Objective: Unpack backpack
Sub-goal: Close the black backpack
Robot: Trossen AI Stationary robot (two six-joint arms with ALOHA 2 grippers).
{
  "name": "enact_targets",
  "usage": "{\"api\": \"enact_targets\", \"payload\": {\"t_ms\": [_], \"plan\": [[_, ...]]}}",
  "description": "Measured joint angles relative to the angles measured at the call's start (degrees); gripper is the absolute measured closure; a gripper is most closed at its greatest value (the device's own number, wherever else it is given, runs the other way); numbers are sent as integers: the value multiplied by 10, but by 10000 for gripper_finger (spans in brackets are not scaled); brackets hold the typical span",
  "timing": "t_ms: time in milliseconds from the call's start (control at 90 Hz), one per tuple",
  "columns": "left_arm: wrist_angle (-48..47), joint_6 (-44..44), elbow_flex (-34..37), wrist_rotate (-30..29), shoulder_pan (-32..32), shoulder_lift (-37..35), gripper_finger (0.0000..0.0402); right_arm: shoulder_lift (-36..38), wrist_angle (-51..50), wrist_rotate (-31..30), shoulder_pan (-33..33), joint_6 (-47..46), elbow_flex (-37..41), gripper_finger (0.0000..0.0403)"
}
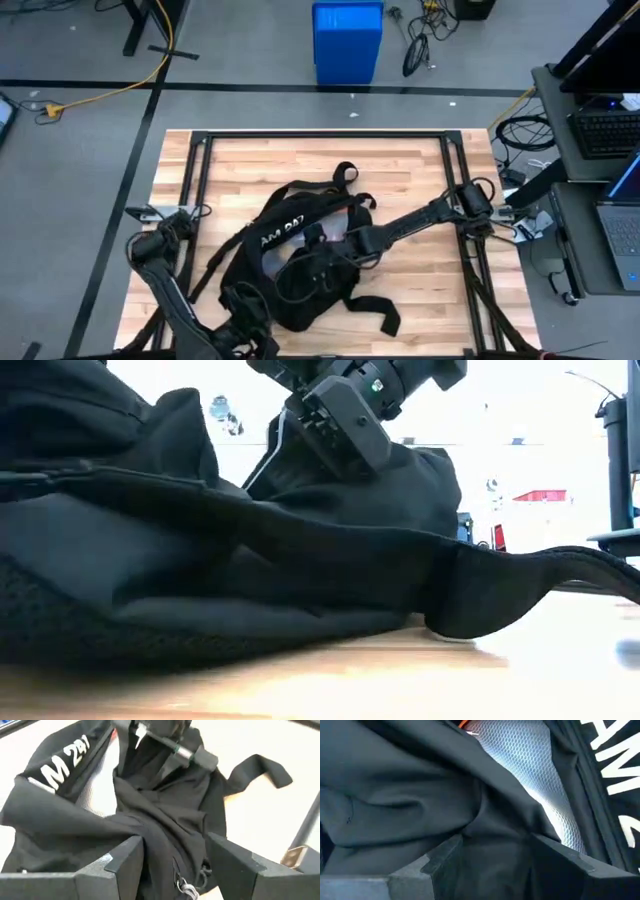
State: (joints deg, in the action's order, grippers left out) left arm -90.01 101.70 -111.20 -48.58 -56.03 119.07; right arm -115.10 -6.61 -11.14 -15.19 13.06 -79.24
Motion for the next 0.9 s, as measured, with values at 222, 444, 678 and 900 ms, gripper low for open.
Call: {"api": "enact_targets", "payload": {"t_ms": [222,444,678,900], "plan": [[1,-33,0,1,-16,-38,203,5,8,-2,1,12,0,181],[3,-11,0,-29,-23,-52,203,5,11,-10,1,24,0,181],[118,74,32,-20,-18,9,203,5,14,-14,-19,70,0,181],[195,125,33,22,-2,52,203,5,-14,-13,-21,73,0,181]]}}
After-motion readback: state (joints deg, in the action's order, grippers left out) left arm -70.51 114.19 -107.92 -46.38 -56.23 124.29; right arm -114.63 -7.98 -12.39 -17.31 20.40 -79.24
